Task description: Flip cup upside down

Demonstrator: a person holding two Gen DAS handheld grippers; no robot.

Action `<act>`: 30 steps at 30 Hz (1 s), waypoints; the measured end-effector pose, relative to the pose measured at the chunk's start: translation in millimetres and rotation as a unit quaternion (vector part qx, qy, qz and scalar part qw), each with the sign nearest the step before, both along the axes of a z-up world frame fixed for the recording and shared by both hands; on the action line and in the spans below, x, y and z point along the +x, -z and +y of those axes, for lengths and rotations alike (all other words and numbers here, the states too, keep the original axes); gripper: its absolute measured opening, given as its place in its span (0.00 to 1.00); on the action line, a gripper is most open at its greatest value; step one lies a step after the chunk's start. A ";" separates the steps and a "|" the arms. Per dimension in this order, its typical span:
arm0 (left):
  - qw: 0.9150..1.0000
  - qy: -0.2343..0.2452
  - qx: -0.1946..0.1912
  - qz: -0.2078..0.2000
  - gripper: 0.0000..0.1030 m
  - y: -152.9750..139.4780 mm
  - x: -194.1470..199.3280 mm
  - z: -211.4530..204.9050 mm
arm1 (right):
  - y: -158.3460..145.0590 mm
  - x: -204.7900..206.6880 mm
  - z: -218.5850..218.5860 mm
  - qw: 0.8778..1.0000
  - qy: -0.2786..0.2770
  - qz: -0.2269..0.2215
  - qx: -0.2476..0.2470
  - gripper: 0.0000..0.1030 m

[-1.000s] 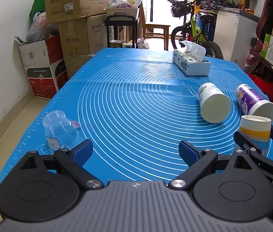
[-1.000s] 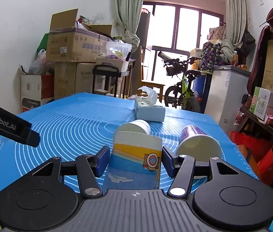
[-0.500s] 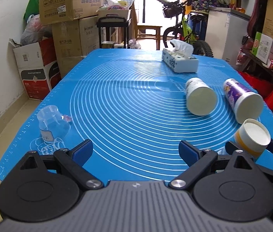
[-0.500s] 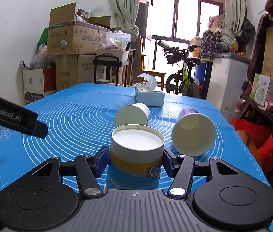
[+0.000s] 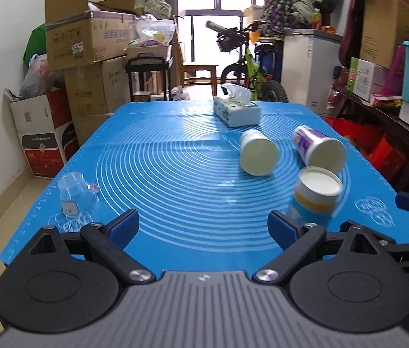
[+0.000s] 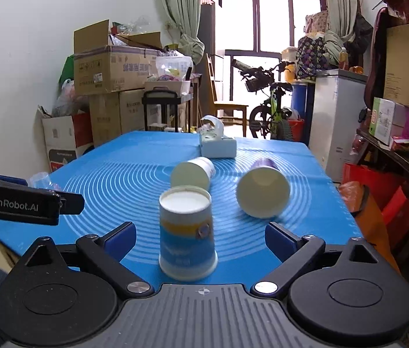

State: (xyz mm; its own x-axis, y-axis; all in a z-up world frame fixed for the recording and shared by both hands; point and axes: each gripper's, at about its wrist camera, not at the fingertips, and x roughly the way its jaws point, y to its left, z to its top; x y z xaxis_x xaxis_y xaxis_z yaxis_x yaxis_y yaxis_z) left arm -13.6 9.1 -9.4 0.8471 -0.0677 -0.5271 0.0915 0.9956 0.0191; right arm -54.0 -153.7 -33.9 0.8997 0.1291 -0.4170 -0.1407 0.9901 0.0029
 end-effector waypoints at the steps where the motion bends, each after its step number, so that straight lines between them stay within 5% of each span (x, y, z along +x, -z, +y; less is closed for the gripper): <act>1: 1.000 0.003 0.000 0.001 0.92 0.8 -4.7 -1.4 | -0.9 -5.5 -1.8 1.000 0.000 0.002 0.000 0.93; 30: 1.000 0.025 0.008 0.017 0.92 11.4 -42.4 -15.1 | 3.0 -50.0 -9.3 0.999 -0.008 0.032 -0.005 0.93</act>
